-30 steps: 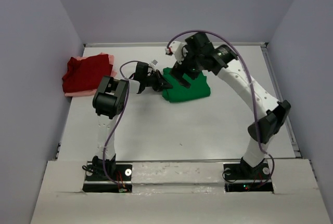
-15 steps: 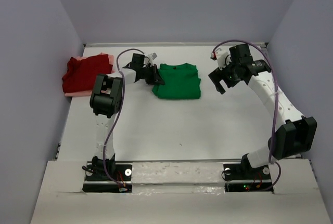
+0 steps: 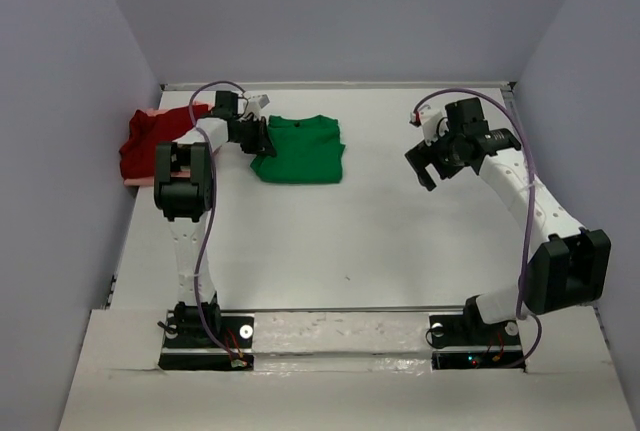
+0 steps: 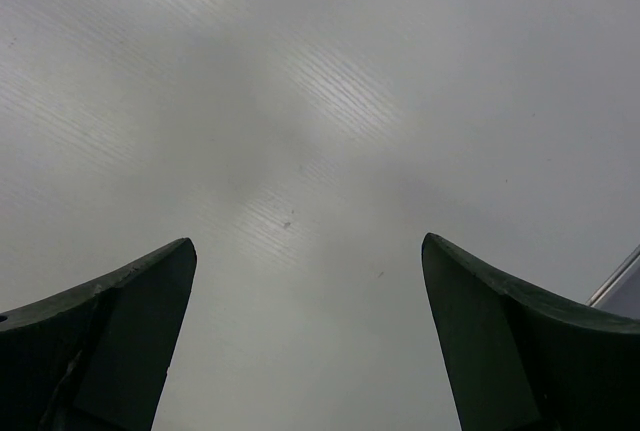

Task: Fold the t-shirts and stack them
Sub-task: Place the square-folded T-shirt at the corner of the board.

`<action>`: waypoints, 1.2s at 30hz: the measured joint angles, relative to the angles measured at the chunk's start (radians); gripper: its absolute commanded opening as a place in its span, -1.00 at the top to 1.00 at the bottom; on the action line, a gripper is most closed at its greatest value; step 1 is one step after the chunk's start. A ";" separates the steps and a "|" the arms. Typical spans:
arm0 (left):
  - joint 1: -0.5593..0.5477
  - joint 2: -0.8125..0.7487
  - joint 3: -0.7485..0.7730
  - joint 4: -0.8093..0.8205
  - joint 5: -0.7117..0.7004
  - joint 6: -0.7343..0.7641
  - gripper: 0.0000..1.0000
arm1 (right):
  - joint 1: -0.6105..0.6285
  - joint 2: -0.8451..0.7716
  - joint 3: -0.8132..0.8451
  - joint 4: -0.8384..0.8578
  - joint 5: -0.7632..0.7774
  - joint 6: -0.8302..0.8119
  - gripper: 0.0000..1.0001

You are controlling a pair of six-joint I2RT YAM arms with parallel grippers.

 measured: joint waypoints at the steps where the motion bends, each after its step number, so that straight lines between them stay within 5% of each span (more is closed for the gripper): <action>1: -0.001 0.000 0.013 -0.022 -0.030 0.030 1.00 | 0.000 0.008 -0.001 0.005 0.000 0.000 -0.99; 24: 0.137 0.000 0.159 -0.291 -0.426 0.251 1.00 | 0.000 0.042 -0.119 0.094 -0.087 0.017 -0.99; 36: 0.097 -0.041 0.189 -0.396 -0.583 0.262 1.00 | 0.000 0.042 -0.166 0.143 -0.136 0.027 -0.99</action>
